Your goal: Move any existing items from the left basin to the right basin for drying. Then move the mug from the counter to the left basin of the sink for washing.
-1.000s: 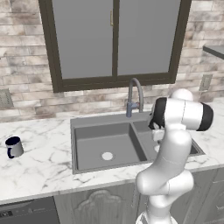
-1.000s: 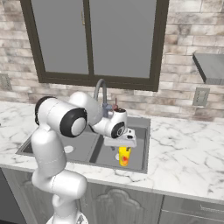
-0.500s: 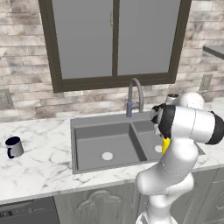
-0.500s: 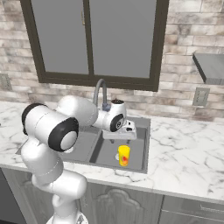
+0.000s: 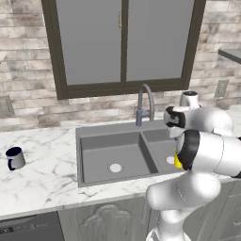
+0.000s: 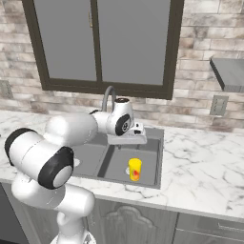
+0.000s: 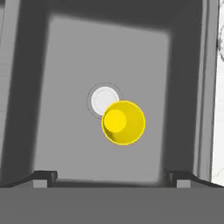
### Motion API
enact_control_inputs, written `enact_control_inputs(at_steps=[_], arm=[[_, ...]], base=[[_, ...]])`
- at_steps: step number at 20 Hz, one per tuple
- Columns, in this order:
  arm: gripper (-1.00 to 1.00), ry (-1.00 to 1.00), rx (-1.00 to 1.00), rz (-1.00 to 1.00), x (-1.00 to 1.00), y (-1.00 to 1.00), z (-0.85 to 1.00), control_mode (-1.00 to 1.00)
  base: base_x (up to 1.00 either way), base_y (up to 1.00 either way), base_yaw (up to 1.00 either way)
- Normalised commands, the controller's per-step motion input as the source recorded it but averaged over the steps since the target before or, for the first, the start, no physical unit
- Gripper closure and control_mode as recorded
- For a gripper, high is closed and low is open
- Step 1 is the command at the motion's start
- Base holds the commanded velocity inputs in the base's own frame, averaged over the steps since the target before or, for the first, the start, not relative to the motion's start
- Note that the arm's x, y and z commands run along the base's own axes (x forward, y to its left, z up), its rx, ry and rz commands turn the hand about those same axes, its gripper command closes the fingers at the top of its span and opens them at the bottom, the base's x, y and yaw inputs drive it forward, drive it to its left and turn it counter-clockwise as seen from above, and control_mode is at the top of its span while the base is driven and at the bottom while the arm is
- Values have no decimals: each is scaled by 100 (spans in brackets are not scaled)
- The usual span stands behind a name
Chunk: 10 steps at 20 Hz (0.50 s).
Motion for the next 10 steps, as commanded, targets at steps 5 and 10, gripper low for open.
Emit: enact_control_inputs(at_steps=[5, 10], arm=[[-100, 0, -5, -6, -28, 38, 46, -100], [-100, 0, -5, -7, -28, 42, 42, -100]], base=[[0, 0, 0], [0, 0, 0]])
